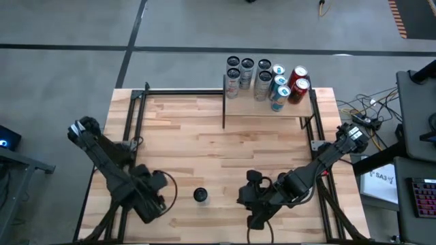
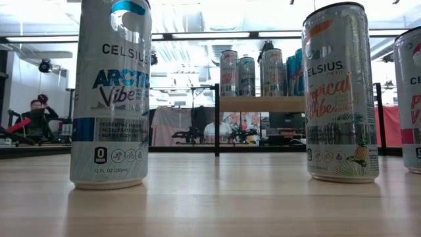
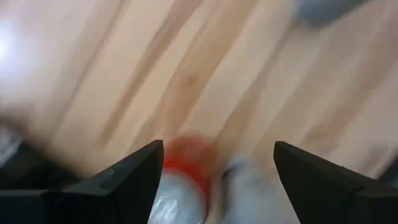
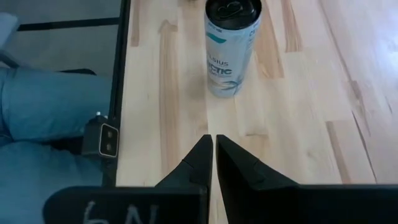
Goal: Place canned beverage on shelf
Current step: Put the red black soda can on the shelf aligned with the red white soda cans
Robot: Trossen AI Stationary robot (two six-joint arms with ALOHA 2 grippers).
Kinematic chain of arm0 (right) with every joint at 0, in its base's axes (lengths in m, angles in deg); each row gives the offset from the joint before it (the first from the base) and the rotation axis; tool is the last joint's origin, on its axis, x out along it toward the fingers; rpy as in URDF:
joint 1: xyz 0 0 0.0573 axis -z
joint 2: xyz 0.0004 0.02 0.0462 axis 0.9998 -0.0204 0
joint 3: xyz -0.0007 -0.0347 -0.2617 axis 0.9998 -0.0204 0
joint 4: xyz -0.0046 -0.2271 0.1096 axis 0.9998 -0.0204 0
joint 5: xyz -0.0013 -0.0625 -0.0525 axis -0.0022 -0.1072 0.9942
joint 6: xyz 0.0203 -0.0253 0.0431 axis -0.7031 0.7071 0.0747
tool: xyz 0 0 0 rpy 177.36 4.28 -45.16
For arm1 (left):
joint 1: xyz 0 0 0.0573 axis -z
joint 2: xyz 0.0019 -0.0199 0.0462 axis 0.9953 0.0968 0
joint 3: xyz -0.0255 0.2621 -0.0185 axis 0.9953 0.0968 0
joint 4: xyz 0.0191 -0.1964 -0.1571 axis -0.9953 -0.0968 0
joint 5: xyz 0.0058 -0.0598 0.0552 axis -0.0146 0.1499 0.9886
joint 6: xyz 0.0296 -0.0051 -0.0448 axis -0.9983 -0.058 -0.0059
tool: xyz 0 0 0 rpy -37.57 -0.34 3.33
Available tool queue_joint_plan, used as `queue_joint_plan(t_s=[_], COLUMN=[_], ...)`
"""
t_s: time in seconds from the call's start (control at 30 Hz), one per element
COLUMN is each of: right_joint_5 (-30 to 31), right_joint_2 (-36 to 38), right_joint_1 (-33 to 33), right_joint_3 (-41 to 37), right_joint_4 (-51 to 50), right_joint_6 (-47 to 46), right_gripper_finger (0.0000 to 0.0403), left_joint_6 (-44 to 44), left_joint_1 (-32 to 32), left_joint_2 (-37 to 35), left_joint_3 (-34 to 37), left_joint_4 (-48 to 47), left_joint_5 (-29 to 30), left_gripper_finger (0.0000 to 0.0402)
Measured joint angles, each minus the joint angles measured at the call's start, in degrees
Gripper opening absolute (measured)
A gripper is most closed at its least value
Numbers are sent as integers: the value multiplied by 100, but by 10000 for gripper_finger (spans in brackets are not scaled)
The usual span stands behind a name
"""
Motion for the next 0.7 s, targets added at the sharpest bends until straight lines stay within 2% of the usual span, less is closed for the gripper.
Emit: queue_joint_plan(t_s=[0.13, 0.7], right_joint_5=[1, -5], right_joint_2=[-35, -55], right_joint_1=[0, -24], right_joint_3=[0, 0], right_joint_4=[2, -42], right_joint_6=[121, 359], right_gripper_finger=[13, 13], left_joint_6=[546, 1809], left_joint_1=[83, 234], left_joint_2=[400, 160], left_joint_3=[-287, -166], left_joint_4=[-942, -1229], left_joint_5=[-334, -428], left_gripper_finger=[288, 288])
